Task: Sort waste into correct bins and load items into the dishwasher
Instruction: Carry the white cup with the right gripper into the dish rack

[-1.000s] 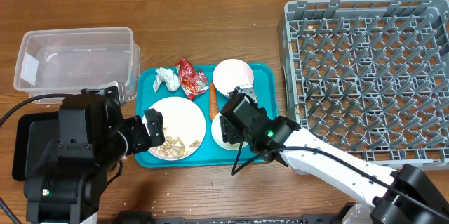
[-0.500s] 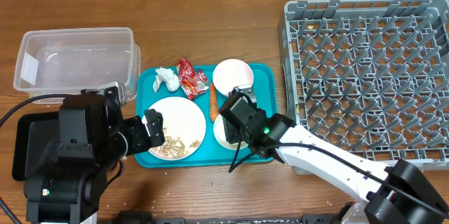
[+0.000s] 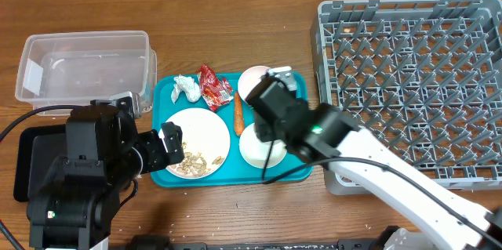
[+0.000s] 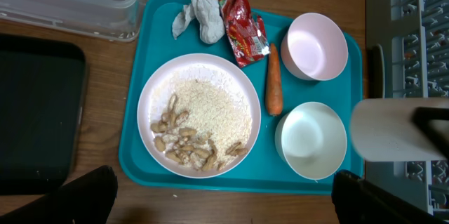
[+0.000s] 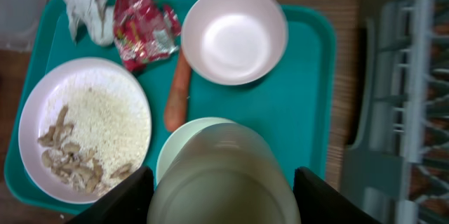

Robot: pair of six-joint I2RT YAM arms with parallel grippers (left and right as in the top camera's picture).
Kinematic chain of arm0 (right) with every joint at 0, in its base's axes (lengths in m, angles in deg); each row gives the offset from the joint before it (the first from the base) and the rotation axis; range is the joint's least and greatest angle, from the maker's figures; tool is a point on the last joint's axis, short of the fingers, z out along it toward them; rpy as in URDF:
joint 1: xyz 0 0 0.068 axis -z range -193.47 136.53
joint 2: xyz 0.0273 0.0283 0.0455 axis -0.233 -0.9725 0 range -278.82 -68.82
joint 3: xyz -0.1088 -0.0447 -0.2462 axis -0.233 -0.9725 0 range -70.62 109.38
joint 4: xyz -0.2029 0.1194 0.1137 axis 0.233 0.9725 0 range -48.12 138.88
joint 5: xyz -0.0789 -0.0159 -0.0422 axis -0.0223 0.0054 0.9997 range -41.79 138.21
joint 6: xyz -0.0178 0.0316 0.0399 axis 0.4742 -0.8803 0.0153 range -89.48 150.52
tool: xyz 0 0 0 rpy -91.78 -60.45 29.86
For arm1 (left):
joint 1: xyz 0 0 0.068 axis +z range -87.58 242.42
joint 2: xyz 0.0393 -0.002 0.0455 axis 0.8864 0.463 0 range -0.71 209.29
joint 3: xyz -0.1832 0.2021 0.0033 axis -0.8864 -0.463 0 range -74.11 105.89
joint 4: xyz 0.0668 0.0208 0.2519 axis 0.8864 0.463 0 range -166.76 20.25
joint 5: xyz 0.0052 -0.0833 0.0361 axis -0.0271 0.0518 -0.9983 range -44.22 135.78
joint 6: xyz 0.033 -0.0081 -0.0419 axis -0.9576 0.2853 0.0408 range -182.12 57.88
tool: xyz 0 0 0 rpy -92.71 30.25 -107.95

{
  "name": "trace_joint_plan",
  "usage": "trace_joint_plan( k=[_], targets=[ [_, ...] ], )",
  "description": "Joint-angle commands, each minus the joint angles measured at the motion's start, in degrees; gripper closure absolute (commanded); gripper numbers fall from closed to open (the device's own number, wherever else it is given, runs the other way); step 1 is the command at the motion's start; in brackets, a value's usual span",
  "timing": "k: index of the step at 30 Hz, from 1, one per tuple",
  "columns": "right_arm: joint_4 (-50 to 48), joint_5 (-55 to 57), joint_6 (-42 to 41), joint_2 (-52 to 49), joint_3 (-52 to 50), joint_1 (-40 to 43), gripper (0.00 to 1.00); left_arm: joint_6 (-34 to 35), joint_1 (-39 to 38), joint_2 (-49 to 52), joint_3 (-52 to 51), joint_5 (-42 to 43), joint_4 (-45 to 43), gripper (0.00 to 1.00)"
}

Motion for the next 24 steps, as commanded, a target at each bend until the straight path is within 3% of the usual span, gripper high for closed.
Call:
trace_joint_plan(
  k=[1, 8, 15, 19, 24],
  targets=[
    [2.58, 2.01, -0.90, 5.64, 1.75, 5.35, 0.54, 0.72, 0.31, 0.09, 1.20, -0.81, -0.15, 0.00],
    [9.70, 1.84, -0.46, 11.47, 1.75, 22.40, 0.54, 0.72, 0.31, 0.09, 1.20, -0.81, -0.20, 0.00],
    [11.39, 0.17, 3.37, 9.92, -0.68, 36.46, 0.53, 0.72, 0.31, 0.09, 1.20, -0.81, -0.20, 0.00],
    [7.26, -9.55, 10.14, 7.45, -1.68, 40.44, 0.53, 0.72, 0.31, 0.09, 1.20, -0.79, -0.20, 0.00],
    [4.35, -12.15, 10.49, 4.09, -1.68, 40.44, 0.53, 0.72, 0.28, 0.09, 1.20, -0.79, -0.22, 0.00]
  ],
)
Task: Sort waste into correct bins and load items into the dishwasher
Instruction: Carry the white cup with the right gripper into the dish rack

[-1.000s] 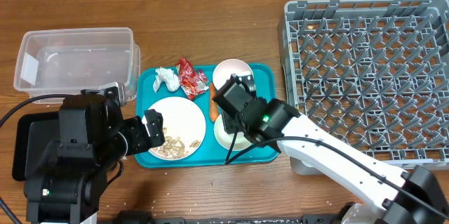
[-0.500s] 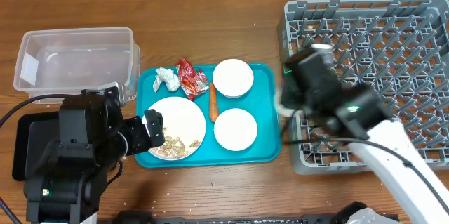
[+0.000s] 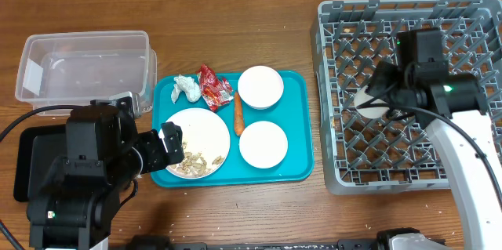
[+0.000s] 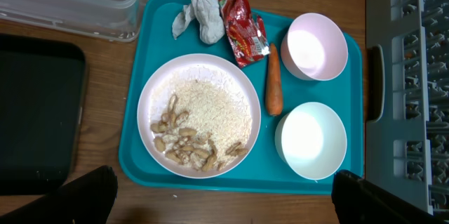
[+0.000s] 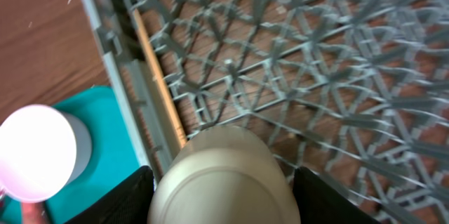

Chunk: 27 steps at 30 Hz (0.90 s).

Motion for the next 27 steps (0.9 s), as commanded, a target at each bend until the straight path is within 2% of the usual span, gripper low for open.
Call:
trace_joint_plan(
  k=[1, 5, 6, 8, 9, 11, 13, 16, 22, 25, 27],
  targets=[
    [-0.96, -4.55, 2.14, -2.23, -0.31, -0.11, 0.53, 0.72, 0.31, 0.09, 1.20, -0.79, -0.20, 0.00],
    [1.81, -4.63, 1.42, -6.10, -0.39, -0.15, 0.53, 0.74, 0.31, 0.09, 1.20, -0.74, -0.17, 0.00],
    [2.91, -3.91, 0.63, -7.04, -0.52, -0.15, 0.50, 0.74, 0.28, 0.09, 1.20, -0.74, -0.15, 0.00],
    [3.85, -1.75, 0.44, -8.55, -0.55, -0.15, 0.28, 0.74, 0.28, 0.09, 1.20, -0.74, -0.15, 0.00],
    [3.65, -1.95, 0.66, -8.85, -0.55, -0.15, 0.21, 0.74, 0.28, 0.09, 1.20, -0.74, -0.17, 0.00],
    [2.84, -4.33, 1.97, -8.83, -0.55, -0.22, 0.18, 0.74, 0.28, 0.09, 1.20, -0.74, -0.22, 0.00],
    [1.70, -4.92, 2.38, -7.87, -0.50, -0.57, 0.09, 0.72, 0.31, 0.09, 1.20, -0.76, -0.24, 0.00],
    [-0.74, -4.90, 2.36, -4.31, -0.39, -1.33, 0.01, 0.72, 0.28, 0.09, 1.20, -0.74, -0.22, 0.00],
    [-7.87, -6.05, 2.01, 6.99, -0.39, -2.45, 0.00, 0.63, 0.28, 0.09, 1.20, -0.31, -0.22, 0.00],
    [-10.78, -11.02, 1.97, 11.37, -0.39, -2.45, 0.00, -4.15, 0.24, 0.09, 1.20, 4.28, -0.70, 0.00],
    [-10.75, -15.06, 1.97, 13.42, -0.39, -2.75, 0.11, -9.31, 0.24, 0.09, 1.20, 8.76, -1.11, 0.00]
  ],
)
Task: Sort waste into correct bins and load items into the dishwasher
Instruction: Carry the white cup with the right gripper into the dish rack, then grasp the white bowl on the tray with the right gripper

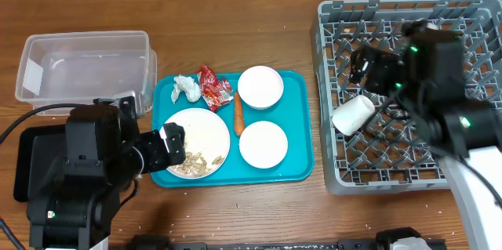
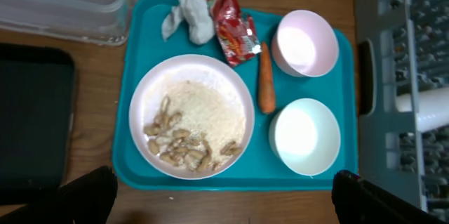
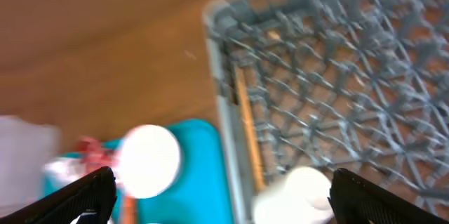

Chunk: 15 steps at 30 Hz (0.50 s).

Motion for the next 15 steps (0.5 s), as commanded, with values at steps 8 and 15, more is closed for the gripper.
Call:
trace_joint_plan(
  k=[8, 15],
  targets=[
    [9.40, -4.46, -3.06, 3.58, 0.22, -13.27, 0.19, -10.34, 0.24, 3.23, 1.20, 7.41, -0.81, 0.00],
    [9.51, -3.15, -8.33, -5.81, -6.56, -27.80, 0.24, -9.05, 0.24, 6.93, 1.22, 7.45, -1.60, 0.00]
  ],
)
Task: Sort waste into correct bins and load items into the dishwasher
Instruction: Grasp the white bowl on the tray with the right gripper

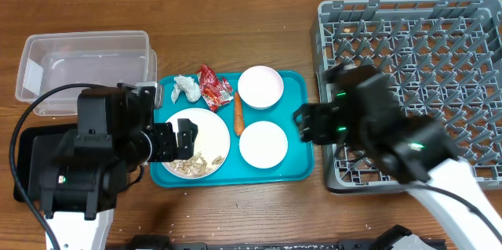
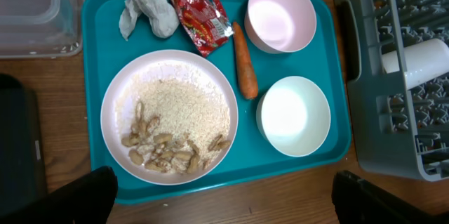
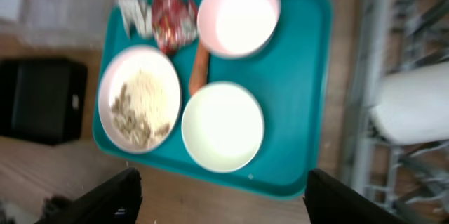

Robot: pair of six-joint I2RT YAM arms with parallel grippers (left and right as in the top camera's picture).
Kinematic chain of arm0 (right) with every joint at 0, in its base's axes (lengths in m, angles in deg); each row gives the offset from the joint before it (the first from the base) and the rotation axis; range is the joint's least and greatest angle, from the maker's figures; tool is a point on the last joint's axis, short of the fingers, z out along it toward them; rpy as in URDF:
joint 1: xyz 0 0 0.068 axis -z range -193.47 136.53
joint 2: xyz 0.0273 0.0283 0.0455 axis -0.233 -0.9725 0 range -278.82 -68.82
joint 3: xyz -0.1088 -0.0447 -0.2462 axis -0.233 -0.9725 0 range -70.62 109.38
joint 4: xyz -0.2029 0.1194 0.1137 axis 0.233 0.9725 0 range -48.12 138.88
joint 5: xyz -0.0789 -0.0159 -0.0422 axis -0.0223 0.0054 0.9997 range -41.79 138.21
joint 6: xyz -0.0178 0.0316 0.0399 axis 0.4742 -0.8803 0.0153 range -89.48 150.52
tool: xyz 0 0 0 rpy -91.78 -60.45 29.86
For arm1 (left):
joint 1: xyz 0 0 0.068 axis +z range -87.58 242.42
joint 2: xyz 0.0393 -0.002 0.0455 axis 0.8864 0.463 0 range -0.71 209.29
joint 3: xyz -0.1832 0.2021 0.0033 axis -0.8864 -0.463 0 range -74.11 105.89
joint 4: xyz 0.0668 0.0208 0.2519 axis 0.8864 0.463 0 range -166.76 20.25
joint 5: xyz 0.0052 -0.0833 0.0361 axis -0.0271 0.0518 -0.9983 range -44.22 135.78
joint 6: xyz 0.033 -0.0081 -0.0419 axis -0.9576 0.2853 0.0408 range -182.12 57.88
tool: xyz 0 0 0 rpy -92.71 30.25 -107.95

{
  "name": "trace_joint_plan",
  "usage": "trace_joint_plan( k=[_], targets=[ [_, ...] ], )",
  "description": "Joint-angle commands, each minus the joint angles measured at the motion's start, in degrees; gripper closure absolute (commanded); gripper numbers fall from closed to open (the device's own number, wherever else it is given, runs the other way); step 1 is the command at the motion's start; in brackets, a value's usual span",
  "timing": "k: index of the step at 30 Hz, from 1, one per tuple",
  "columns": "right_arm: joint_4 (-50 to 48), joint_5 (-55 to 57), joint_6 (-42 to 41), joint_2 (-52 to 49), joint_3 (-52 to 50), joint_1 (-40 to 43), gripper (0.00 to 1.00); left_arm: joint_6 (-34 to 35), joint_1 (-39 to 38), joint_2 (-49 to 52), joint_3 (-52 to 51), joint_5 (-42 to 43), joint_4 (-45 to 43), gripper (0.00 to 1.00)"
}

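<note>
A teal tray (image 1: 292, 97) holds a plate of rice and peanuts (image 1: 200, 136), a pink bowl (image 1: 260, 87), a white bowl (image 1: 263, 144), a carrot (image 1: 238, 114), a red wrapper (image 1: 212, 87) and a crumpled tissue (image 1: 187, 87). A white cup (image 3: 414, 104) lies on its side in the grey dish rack (image 1: 408, 15), at its left edge. My right gripper (image 3: 223, 203) hovers open and empty over the tray's right part. My left gripper (image 2: 223, 206) is open and empty over the tray's front edge, by the plate.
A clear plastic bin (image 1: 82, 66) stands left of the tray, and a black bin (image 1: 27, 164) sits under my left arm. In the overhead view my right arm covers the rack's front left corner and hides the cup.
My right gripper has moved from above the rack's left part to over the tray's right side. The left gripper has shifted right, further over the tray. The cup stays in the rack.
My right gripper was shut on the white cup above the tray. Then it held the cup over the rack's left part. Then the cup lay in the rack with the gripper open above it, and now that gripper is back over the tray.
</note>
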Motion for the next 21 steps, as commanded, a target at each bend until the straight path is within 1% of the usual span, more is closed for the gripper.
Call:
trace_joint_plan(
  k=[1, 5, 8, 11, 13, 15, 17, 21],
  targets=[
    [-1.75, 1.55, -3.96, -6.21, -4.59, -4.72, 0.25, -0.83, 0.24, 0.72, 1.25, 1.36, 0.33, 0.00],
    [-4.70, 9.29, -6.25, -15.45, -7.10, -6.27, 0.26, -1.36, 0.24, -0.22, 4.28, 1.81, 5.11, 0.00],
    [-6.91, 12.17, -5.60, -21.51, -7.32, -5.60, 0.26, -1.31, 0.24, -1.97, 8.55, -1.16, 8.79, 0.00],
    [-9.57, 11.45, -3.98, -25.75, -7.32, -5.11, 0.26, -1.29, 0.24, -3.80, 11.52, -4.66, 11.13, 0.00],
    [-11.47, 8.66, -1.81, -28.33, -7.43, -5.11, 0.27, -1.29, 0.24, -5.07, 11.89, -5.01, 11.69, 0.00],
    [-12.37, 7.69, -1.73, -30.49, -7.82, -5.11, 0.35, -1.29, 0.24, -5.99, 11.87, -5.01, 12.22, 0.00],
    [-13.29, 7.74, -1.77, -32.59, -8.46, -5.11, 0.51, -1.31, 0.24, -6.34, 11.87, -5.01, 12.68, 0.00],
    [-14.86, 8.79, -1.77, -33.18, -8.44, -5.07, 0.73, -1.31, 0.24, -6.23, 11.82, -5.01, 12.79, 0.00]
  ],
)
